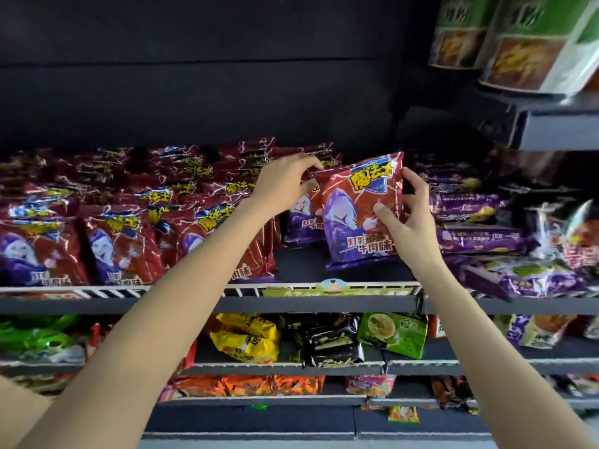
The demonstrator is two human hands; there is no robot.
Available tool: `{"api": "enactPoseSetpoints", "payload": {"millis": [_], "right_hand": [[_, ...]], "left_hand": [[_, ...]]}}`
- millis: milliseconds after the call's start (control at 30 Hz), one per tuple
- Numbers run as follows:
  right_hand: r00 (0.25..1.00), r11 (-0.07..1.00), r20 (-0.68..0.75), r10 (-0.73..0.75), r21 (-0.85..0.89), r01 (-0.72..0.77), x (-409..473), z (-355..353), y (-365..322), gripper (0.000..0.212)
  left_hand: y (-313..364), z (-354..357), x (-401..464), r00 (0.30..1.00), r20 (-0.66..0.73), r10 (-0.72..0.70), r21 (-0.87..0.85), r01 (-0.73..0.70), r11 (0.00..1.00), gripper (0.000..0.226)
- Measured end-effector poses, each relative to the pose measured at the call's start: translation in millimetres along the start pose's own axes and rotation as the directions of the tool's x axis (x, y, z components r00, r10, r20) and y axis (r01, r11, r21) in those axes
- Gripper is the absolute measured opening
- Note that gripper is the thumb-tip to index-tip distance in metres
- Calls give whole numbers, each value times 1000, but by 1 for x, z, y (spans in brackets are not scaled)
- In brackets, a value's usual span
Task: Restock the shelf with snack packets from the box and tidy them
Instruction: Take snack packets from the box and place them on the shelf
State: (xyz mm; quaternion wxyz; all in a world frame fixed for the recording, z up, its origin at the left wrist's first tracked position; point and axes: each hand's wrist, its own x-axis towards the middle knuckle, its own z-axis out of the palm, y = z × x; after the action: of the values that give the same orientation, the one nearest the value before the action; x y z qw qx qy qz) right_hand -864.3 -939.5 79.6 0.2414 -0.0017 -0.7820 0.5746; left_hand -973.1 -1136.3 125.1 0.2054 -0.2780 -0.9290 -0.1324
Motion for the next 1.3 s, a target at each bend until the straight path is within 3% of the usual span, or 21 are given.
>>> {"api": "enactPoseSetpoints", "payload": {"millis": [233, 333, 467, 533, 600, 667, 733, 867, 1000, 1100, 1200, 1300], "right_hand": [[993, 996, 89, 77, -48, -73, 10, 26, 32, 59], [971, 985, 162, 174, -14, -174, 12, 45, 39, 49], [942, 960, 192, 276, -12, -279, 20, 66, 44, 42], [931, 959, 229, 283, -78, -272, 21, 76, 44, 44], [951, 921, 214, 223, -365, -134, 21, 80, 46, 48], [975, 721, 187, 116, -691, 47, 19, 77, 49, 62], [988, 645, 148, 47, -759, 83, 15, 73, 49, 72], [955, 701, 129, -267, -653, 285, -4, 63, 36, 53], [840, 672, 142, -523, -538, 509, -36, 58, 3, 32], [738, 617, 215, -639, -429, 660, -64, 64, -27, 21], [653, 572, 337, -678, -315, 757, -92, 81, -52, 17], [610, 604, 554, -566, -225, 764, -119, 110, -70, 22]], "left_hand": [[-25, 12, 8, 963, 261, -64, 72, 47, 996, 43], [-36, 7, 4, 977, 207, -52, 33, 46, 998, 37], [-30, -5, -3, 999, 27, -31, -109, 34, 994, 35], [-24, -3, -9, 1000, 13, 22, -35, -21, 999, 32], [-19, 4, -16, 996, 43, 75, 117, -80, 990, 35], [-18, 13, -22, 991, 103, 86, 230, -108, 967, 40], [-15, 19, -28, 987, 154, 52, 304, -98, 948, 44], [-4, 13, -45, 998, 31, 50, 283, -56, 957, 39], [13, -12, -92, 939, -305, 161, 136, -124, 983, 21], [15, -35, -148, 899, -432, 71, 15, -72, 997, 23], [4, -57, -217, 917, -360, -169, -122, 134, 983, 30], [-18, -81, -290, 914, -149, -377, -96, 366, 926, 35]]}}
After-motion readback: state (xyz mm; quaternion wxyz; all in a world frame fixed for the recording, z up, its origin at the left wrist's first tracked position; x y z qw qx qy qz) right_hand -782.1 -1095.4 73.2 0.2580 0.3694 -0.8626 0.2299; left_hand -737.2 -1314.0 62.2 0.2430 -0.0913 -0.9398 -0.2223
